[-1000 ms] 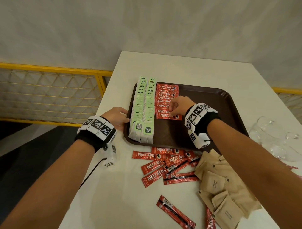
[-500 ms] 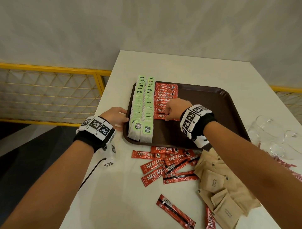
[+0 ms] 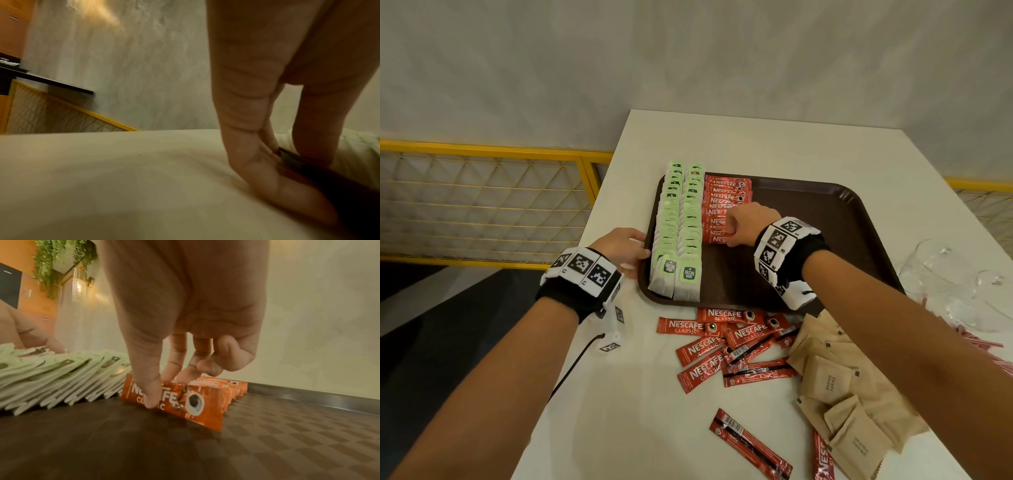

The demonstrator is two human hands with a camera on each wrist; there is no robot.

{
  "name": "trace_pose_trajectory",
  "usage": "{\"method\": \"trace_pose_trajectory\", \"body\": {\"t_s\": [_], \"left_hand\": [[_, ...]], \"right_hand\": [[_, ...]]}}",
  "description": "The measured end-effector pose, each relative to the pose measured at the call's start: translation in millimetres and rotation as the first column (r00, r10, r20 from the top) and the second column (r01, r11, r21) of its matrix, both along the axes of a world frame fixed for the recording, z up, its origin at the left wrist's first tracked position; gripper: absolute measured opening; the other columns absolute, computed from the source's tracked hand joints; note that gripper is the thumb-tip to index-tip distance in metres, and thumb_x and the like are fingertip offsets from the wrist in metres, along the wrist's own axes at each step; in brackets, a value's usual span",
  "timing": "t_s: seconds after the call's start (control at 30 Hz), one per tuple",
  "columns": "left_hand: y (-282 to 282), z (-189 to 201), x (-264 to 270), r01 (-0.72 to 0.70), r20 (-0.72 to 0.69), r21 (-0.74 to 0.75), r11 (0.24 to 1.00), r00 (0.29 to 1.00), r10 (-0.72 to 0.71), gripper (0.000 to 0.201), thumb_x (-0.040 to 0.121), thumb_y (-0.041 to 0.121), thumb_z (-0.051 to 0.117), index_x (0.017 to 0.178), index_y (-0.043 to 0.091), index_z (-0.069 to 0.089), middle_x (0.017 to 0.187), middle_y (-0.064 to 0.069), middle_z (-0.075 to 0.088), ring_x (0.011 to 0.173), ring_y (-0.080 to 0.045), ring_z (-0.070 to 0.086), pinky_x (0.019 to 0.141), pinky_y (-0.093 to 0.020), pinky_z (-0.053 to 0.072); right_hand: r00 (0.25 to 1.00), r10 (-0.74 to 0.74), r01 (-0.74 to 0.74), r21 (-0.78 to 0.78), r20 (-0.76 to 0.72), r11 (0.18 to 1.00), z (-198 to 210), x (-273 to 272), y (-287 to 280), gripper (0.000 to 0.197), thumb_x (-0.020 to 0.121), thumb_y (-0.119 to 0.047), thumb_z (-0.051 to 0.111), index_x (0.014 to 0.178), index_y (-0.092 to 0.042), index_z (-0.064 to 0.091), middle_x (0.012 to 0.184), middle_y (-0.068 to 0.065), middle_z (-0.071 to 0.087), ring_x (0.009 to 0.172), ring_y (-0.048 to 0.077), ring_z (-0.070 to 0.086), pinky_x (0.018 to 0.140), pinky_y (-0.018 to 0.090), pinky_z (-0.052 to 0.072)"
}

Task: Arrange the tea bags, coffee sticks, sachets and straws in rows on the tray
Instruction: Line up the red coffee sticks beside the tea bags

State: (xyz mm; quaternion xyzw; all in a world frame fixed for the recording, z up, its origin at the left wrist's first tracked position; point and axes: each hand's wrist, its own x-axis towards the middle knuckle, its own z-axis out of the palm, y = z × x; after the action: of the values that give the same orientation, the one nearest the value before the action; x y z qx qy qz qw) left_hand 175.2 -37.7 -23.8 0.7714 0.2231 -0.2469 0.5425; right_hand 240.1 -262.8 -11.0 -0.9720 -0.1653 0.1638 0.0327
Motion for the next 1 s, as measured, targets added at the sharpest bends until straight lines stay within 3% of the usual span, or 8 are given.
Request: {"method": "trace_pose_trajectory", "body": {"t_s": [0.23,0.37,0.5,0.6,0.7,0.83,0.9,1.0], "left_hand": [[1,-1,1,-0.008,-0.007,-0.007,1.000,1.000,0.008,0.024,0.093,0.001,0.052,0.113,0.014,0.049,0.098,-0.011,0.059,0.087,-0.021,0.056,0.073,-0.035,0.050],[2,-2,2,-0.011,-0.003,-0.014,1.000,1.000,0.011,0.022,0.093,0.001,0.052,0.111,0.014,0.049,0.089,-0.008,0.059,0.076,-0.017,0.056,0.067,-0.033,0.049],[2,-2,2,-0.013,-0.006,-0.022,1.000,1.000,0.013,0.022,0.093,0.001,0.052,0.111,0.014,0.049,0.090,-0.007,0.058,0.077,-0.017,0.055,0.072,-0.035,0.048],[3,-2,2,-0.021,-0.007,-0.031,0.999,1.000,0.021,0.022,0.093,0.001,0.052,0.111,0.014,0.050,0.091,-0.006,0.058,0.077,-0.016,0.056,0.064,-0.031,0.048],[2,-3,2,-0.020,-0.004,-0.027,0.999,1.000,0.020,0.023,0.093,0.002,0.052,0.112,0.014,0.050,0.090,-0.006,0.059,0.079,-0.017,0.056,0.071,-0.035,0.048],[2,-1,0,-0.032,0.007,-0.037,0.999,0.999,0.032,0.035,0.093,0.005,0.054,0.126,0.011,0.047,0.099,-0.009,0.059,0.085,-0.020,0.057,0.075,-0.036,0.049],[1,2,-2,-0.040,0.074,0.002,0.999,0.996,0.040,0.043,0.092,0.009,0.055,0.134,0.013,0.042,0.111,-0.011,0.057,0.090,-0.021,0.056,0.076,-0.035,0.050],[-6,17,-8,-0.060,0.349,0.281,0.958,0.936,-0.044,0.041,0.091,0.017,0.056,0.131,0.014,0.046,0.125,-0.010,0.052,0.109,-0.024,0.053,0.088,-0.036,0.045]], "right_hand": [[1.000,-0.006,0.006,0.038,-0.001,0.999,-7,4,4,0.029,0.082,-0.032,0.067,0.103,-0.015,0.057,0.105,0.002,0.058,0.095,0.019,0.055,0.075,0.030,0.042],[1.000,-0.010,0.009,0.082,0.018,0.997,-9,7,3,0.031,0.081,-0.032,0.069,0.103,-0.016,0.055,0.101,-0.001,0.054,0.095,0.018,0.053,0.078,0.031,0.041],[1.000,0.013,-0.015,0.090,0.029,0.996,-9,6,3,0.022,0.081,-0.029,0.069,0.092,-0.019,0.053,0.095,-0.004,0.051,0.089,0.015,0.050,0.075,0.030,0.041],[0.999,0.025,-0.028,0.089,0.036,0.996,-10,6,4,0.021,0.081,-0.029,0.069,0.095,-0.019,0.056,0.095,-0.005,0.051,0.089,0.014,0.049,0.076,0.030,0.043],[0.999,0.032,-0.035,0.087,0.034,0.996,-10,7,4,0.022,0.082,-0.029,0.068,0.098,-0.018,0.056,0.096,-0.005,0.050,0.089,0.013,0.048,0.078,0.030,0.043],[0.999,0.023,-0.026,0.097,0.038,0.995,-8,6,3,0.022,0.083,-0.028,0.067,0.100,-0.019,0.057,0.095,-0.006,0.050,0.094,0.016,0.053,0.076,0.029,0.042],[0.999,0.006,-0.012,0.128,0.047,0.992,-5,4,2,0.022,0.083,-0.028,0.068,0.101,-0.018,0.059,0.095,-0.006,0.051,0.098,0.017,0.054,0.078,0.030,0.044],[0.997,-0.032,0.016,0.207,0.075,0.978,11,-3,0,0.025,0.082,-0.031,0.068,0.102,-0.018,0.060,0.096,-0.006,0.053,0.096,0.015,0.054,0.079,0.031,0.044]]}}
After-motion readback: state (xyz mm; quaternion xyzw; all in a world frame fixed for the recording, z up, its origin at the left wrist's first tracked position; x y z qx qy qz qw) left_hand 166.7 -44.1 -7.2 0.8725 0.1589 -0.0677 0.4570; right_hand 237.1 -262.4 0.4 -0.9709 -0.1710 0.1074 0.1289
